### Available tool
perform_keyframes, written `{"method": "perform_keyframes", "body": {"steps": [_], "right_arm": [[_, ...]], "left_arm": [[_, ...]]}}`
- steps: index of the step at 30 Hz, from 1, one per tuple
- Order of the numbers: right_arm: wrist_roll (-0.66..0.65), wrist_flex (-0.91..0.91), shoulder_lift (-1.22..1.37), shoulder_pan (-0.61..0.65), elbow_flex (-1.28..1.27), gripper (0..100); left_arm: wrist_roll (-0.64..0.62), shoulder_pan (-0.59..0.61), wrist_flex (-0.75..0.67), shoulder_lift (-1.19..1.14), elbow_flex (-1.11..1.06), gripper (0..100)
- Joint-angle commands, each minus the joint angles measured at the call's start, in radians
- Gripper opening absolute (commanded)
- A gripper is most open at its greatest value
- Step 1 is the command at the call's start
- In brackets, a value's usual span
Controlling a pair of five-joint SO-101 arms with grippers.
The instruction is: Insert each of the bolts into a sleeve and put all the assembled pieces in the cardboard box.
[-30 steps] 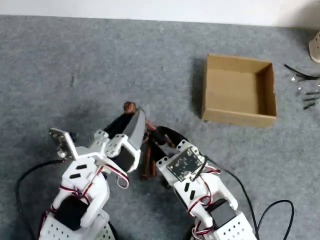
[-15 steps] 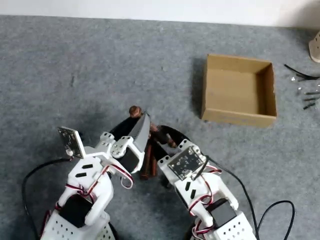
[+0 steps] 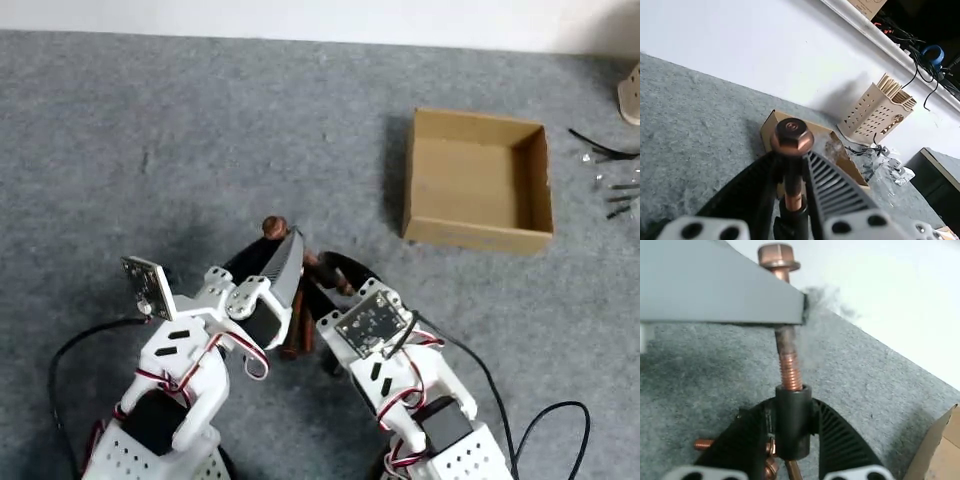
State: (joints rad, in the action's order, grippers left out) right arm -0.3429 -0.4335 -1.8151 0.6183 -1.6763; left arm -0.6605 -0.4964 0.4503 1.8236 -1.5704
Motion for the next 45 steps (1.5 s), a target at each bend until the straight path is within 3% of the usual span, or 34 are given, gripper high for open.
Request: {"method": "perform_keyframes", "body": {"steps": [1, 8, 18, 25, 27, 32, 35, 45], "right_arm": [[0.005, 0.030, -0.022, -0.010, -0.093, 0.4], [0.005, 0.030, -0.022, -0.010, -0.093, 0.4], [0.005, 0.030, -0.022, -0.016, -0.093, 0.4], [0.005, 0.030, -0.022, -0.016, -0.093, 0.4], [0.005, 0.030, -0.022, -0.016, -0.093, 0.4], [0.005, 0.030, -0.022, -0.016, -0.093, 0.4], [0.005, 0.030, -0.022, -0.016, -0.093, 0.4], [0.005, 0.030, -0.022, -0.019, -0.093, 0.4]], "left_arm": [[0.000, -0.010, 0.018, -0.007, 0.002, 1], [0.000, -0.010, 0.054, -0.027, 0.024, 1], [-0.003, -0.028, 0.054, -0.380, 0.163, 1], [-0.002, -0.028, 0.051, -0.369, 0.159, 1], [-0.002, -0.028, 0.051, -0.366, 0.157, 8], [-0.006, -0.028, 0.049, -0.364, 0.119, 41], [-0.037, -0.025, 0.049, -0.364, 0.114, 50], [-0.287, 0.328, -0.038, -0.363, 0.134, 39]]}}
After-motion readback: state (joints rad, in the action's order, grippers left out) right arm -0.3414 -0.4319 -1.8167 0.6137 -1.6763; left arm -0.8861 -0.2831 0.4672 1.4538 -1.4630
